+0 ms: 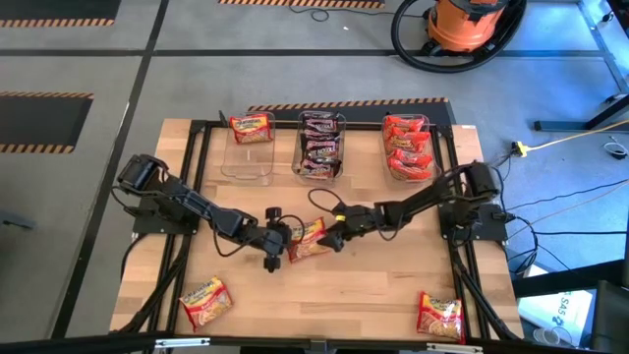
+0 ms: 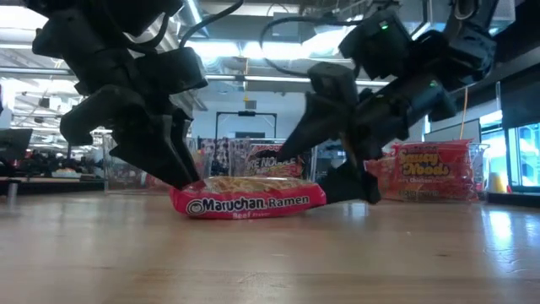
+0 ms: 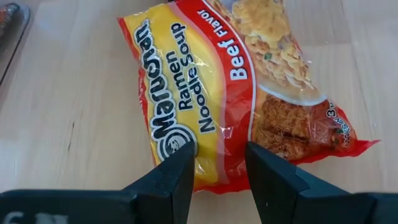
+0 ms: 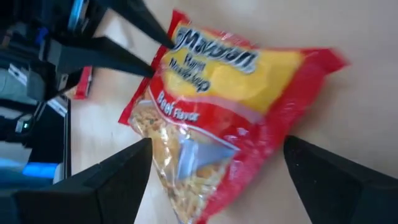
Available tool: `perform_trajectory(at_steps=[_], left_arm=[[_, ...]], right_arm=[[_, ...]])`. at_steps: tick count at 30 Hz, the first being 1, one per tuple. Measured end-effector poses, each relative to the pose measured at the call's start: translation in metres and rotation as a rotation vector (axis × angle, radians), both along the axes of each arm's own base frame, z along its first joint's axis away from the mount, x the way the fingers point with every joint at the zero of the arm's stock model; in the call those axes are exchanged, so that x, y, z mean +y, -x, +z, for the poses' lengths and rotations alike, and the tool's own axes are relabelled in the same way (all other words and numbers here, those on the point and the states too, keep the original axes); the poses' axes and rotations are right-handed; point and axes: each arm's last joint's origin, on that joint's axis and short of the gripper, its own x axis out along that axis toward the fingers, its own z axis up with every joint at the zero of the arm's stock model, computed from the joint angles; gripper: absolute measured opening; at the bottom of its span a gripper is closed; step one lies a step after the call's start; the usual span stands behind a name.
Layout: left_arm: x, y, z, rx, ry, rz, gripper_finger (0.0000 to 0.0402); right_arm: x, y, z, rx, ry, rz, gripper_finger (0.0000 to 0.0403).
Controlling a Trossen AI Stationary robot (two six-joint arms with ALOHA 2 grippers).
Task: Sort Maruchan noodles
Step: Put the red noodle pack into the left transparent bin
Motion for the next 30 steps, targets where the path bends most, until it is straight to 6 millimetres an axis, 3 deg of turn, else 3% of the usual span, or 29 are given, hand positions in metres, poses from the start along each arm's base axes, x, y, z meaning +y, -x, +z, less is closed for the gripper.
perform_trajectory(at_steps=[9,19,30], left_arm=[[0.000,-0.001,0.000,-0.007,0.001,-0.001,0.0137],[-0.002,-0.005,0.005,-0.063,-0.002,-0.048,0.0137],[-0.002,-0.005,0.005,-0.065,-0.011,-0.040,0.0137]], right_arm=[[0.002,-0.022,-0.007,0.028,-0.017,0.058,0.0342],[0.005,-0.039,0.007,-0.037,0.064,0.111,0.0342],[0.002,-0.041,0.007,-0.003,0.090,0.129,0.0342]])
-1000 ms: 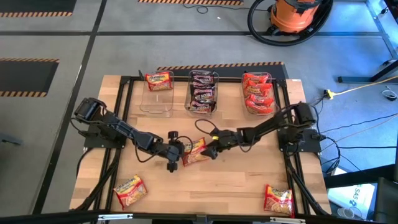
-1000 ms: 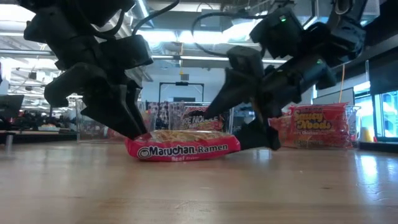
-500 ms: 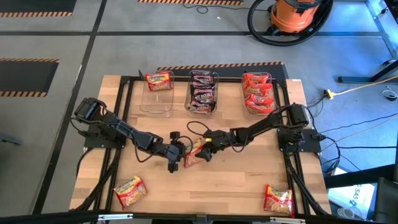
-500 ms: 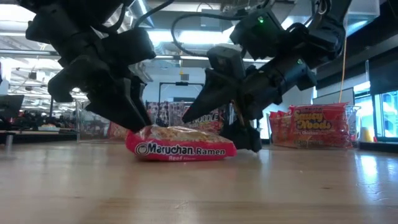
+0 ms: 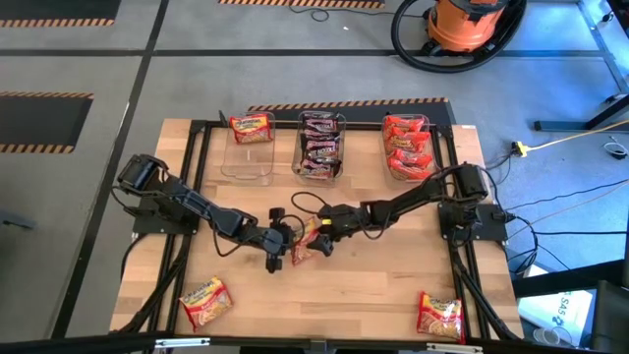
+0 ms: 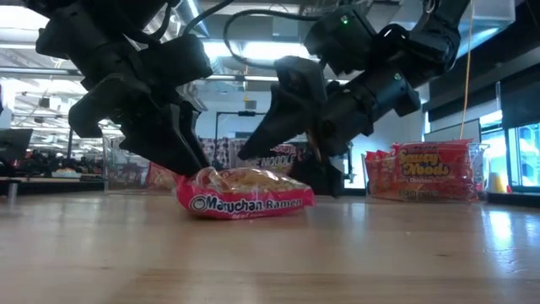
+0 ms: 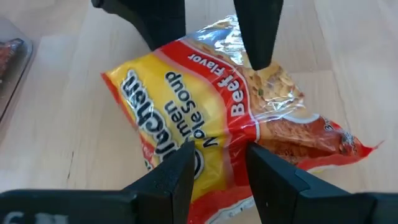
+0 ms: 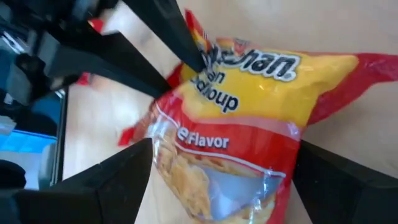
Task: Sort Maruchan noodles
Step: Put the red noodle pack into the left transparent bin
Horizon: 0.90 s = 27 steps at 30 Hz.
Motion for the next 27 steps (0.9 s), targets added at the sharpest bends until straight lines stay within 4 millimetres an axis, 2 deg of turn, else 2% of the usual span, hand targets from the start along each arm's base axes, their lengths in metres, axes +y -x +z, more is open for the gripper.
perform_trajectory(at_steps=[5,15,27], left_arm=[[0.000,0.000,0.000,0.003,0.006,-0.004,0.0137],[-0.001,0.000,0.000,0.007,0.016,-0.012,0.0137],[-0.001,0.001,-0.002,0.012,0.019,-0.019,0.0137]], right_arm=[[-0.007,0.003,-0.004,0.075,0.001,-0.017,0.0342],[-0.007,0.005,-0.005,0.107,-0.046,-0.013,0.0342],[0.001,-0.003,-0.016,0.021,-0.100,0.012,0.0342]])
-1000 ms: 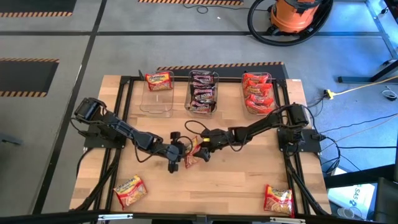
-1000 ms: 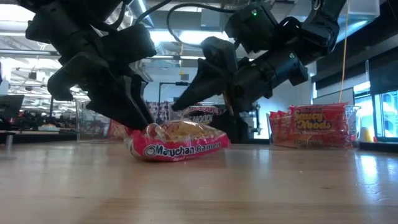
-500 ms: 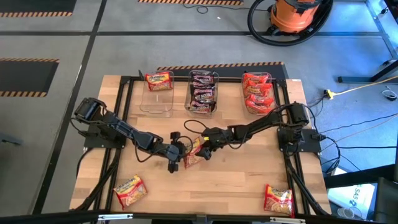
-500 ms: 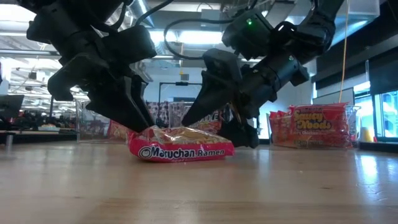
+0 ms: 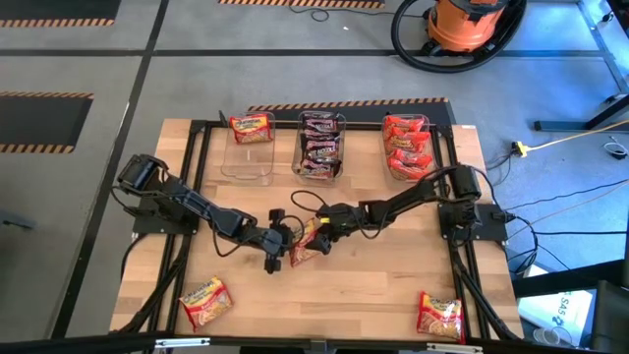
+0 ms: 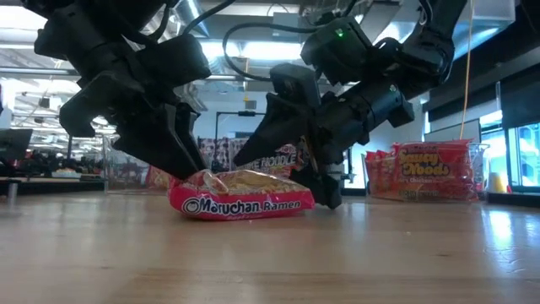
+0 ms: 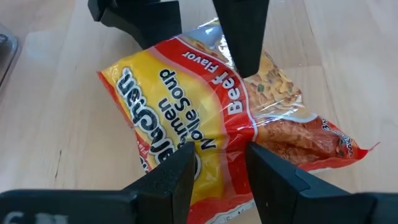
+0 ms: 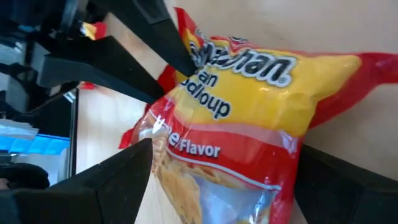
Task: Sort Maruchan noodles
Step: Put the red noodle pack into the left transparent bin
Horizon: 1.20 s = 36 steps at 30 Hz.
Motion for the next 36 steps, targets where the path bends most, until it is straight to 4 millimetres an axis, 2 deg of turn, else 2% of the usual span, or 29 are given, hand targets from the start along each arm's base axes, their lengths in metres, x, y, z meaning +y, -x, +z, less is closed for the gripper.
perform_trajectory(at_steps=[8,11,14,21,24,28,32,36], left_arm=[[0.000,0.000,-0.002,0.007,0.000,0.000,0.0137],[0.000,0.000,-0.002,0.001,0.001,-0.002,0.0137],[-0.001,-0.001,-0.002,-0.005,0.004,-0.005,0.0137],[-0.002,-0.002,0.000,0.006,-0.007,-0.013,0.0136],[-0.005,0.000,0.009,0.024,-0.009,-0.014,0.0136],[-0.007,0.007,0.028,0.043,-0.004,-0.003,0.0136],[-0.005,0.018,0.047,0.048,0.012,0.012,0.0136],[-0.002,0.024,0.066,-0.018,0.050,0.023,0.0136]], right_arm=[[0.001,-0.004,0.002,-0.106,0.028,0.033,0.0342],[0.001,-0.005,0.003,-0.125,0.043,0.039,0.0328],[0.000,-0.006,0.004,-0.147,0.067,0.049,0.0293],[0.000,-0.007,0.006,-0.183,0.109,0.073,0.0179],[0.001,-0.007,0.007,-0.193,0.138,0.096,0.0142],[0.001,-0.007,0.007,-0.207,0.184,0.124,0.0116],[0.001,-0.007,0.009,-0.225,0.231,0.150,0.0112],[0.000,-0.004,0.018,-0.218,0.328,0.188,0.0111]])
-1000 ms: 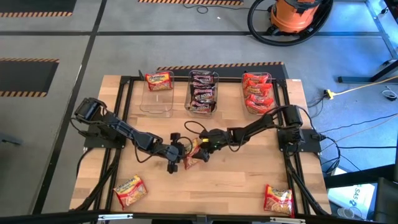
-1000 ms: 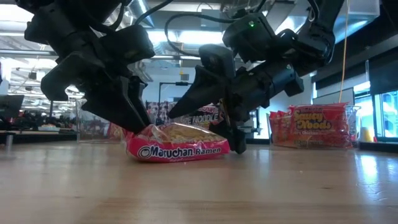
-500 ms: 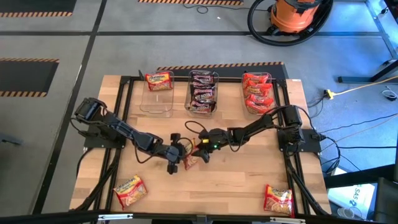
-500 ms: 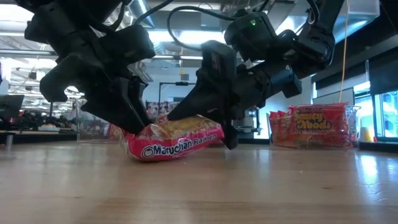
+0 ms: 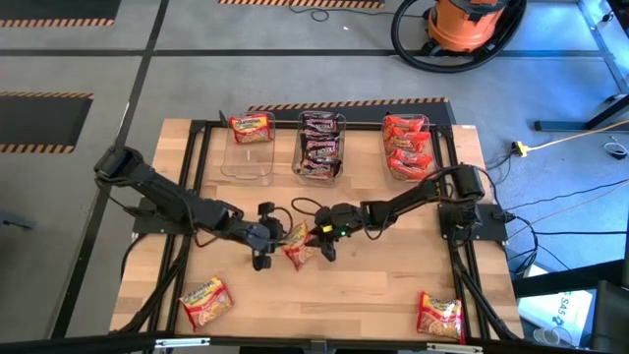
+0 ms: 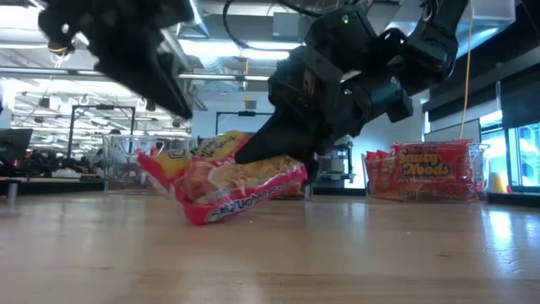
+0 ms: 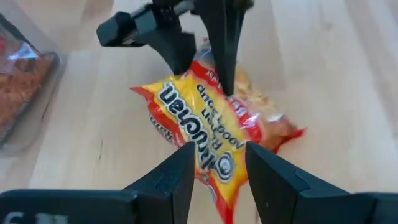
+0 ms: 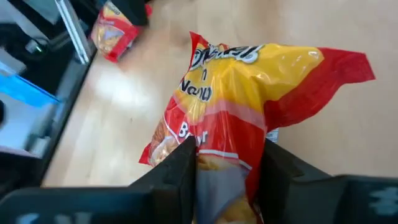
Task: Sort Maruchan noodles
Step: Put the red noodle pack into the left transparent bin
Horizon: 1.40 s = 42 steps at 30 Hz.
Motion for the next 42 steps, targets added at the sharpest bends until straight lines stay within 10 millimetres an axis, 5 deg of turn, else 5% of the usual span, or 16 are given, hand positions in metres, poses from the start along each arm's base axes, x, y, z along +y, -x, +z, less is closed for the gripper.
perform_trajectory(at_steps=[7,16,33,42], left_arm=[[0.003,-0.002,0.011,-0.072,0.045,0.040,0.0148],[0.020,-0.010,0.012,-0.074,0.180,0.057,0.0223],[0.023,-0.028,-0.008,-0.056,0.204,0.058,0.0257],[0.029,-0.015,0.012,-0.088,0.197,0.076,0.0253]], right_arm=[[0.017,0.009,0.023,-0.056,0.297,0.006,0.0111],[0.054,0.018,0.029,-0.114,0.588,-0.051,0.0111],[0.058,0.017,0.034,-0.176,0.601,-0.062,0.0111],[0.059,0.016,0.036,-0.198,0.570,-0.023,0.0110]])
